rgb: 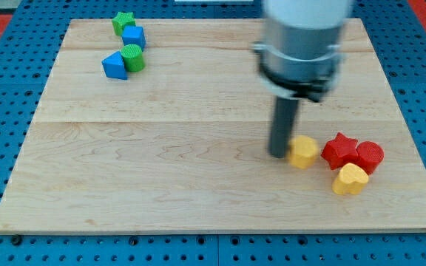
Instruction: Slide the green star into the green circle
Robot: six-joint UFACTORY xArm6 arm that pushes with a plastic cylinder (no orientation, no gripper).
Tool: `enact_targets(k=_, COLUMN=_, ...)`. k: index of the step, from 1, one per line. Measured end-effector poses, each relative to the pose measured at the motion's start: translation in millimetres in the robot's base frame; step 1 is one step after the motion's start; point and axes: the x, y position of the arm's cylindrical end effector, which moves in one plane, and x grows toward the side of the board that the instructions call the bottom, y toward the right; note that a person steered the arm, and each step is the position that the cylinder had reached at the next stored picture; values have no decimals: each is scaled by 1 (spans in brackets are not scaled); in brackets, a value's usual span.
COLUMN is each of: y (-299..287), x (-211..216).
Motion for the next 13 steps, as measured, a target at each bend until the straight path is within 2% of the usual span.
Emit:
enact_targets(k=1, y=12, x=0)
enact_targets(k=2, y=-57, x=-21)
enact_targets(k=3, y=-39, x=-101)
enact_targets(k=4, y=9, x=-133)
enact_targets(k=5, y=-60, x=-177)
enact_targets(k=6, y=-111, x=-269)
enact_targets(k=7, y=-151, x=-309)
enact_targets(k=9, y=-314, x=-311)
enact_targets(k=13, y=-409, x=-273)
